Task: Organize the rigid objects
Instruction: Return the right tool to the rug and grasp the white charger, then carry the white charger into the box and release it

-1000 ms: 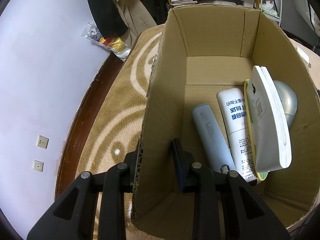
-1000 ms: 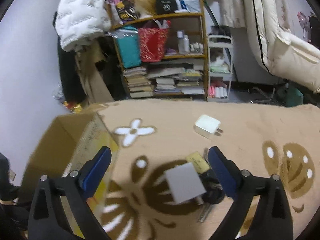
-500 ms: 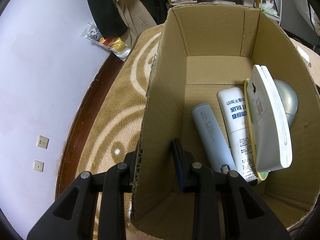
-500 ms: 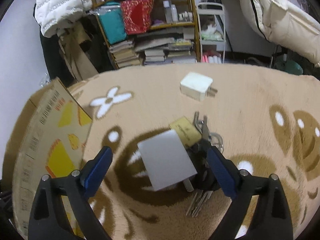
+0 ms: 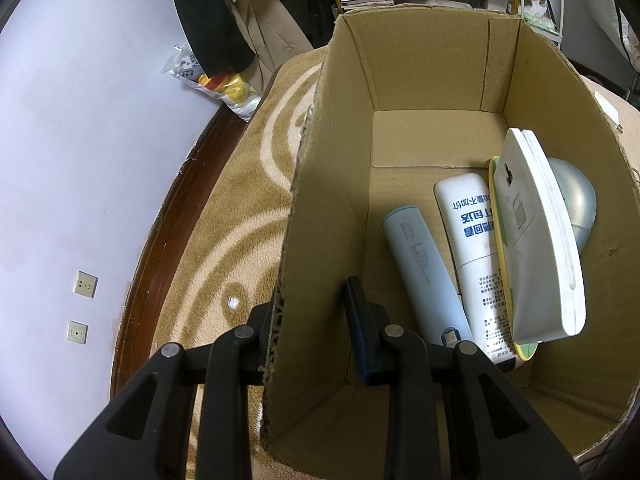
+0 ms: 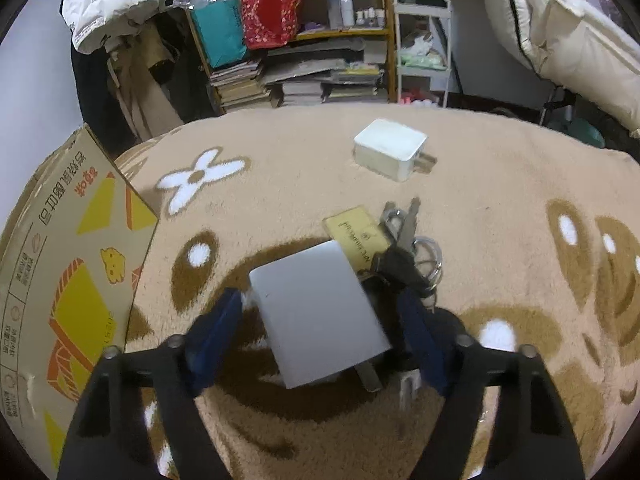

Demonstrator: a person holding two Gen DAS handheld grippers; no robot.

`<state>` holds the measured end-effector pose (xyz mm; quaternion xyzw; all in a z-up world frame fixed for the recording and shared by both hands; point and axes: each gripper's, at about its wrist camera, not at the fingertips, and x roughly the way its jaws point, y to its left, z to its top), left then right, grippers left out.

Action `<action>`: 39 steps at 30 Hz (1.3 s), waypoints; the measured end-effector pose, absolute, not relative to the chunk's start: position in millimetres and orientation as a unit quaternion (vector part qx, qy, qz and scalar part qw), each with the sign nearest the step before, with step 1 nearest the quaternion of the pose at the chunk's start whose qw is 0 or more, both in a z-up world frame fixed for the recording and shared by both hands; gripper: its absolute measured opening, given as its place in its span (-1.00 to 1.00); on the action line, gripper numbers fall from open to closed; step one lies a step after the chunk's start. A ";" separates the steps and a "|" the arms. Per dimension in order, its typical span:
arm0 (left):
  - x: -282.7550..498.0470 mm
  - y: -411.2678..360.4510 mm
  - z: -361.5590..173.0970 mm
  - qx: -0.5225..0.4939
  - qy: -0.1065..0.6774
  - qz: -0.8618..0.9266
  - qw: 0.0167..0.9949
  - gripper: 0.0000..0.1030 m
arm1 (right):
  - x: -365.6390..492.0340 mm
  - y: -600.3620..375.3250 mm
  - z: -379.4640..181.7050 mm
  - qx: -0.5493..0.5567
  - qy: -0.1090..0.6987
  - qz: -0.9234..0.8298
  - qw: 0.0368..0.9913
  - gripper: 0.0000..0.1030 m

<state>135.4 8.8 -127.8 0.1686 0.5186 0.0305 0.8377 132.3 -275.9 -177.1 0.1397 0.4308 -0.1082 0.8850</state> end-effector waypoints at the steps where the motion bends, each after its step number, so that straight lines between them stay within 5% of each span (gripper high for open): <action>1: 135.7 9.3 -127.8 0.168 0.519 0.030 0.838 -0.47 | 133.7 -275.9 -179.1 0.141 0.435 -0.106 0.883 0.43; 14: 133.8 8.5 -131.8 0.165 0.520 0.030 0.837 -0.47 | 125.6 -264.5 -177.8 0.146 0.435 -0.116 0.881 0.11; 39: 137.0 15.5 -134.7 0.155 0.528 0.027 0.834 -0.48 | 99.7 -211.5 -97.9 0.121 0.346 -0.043 0.929 0.07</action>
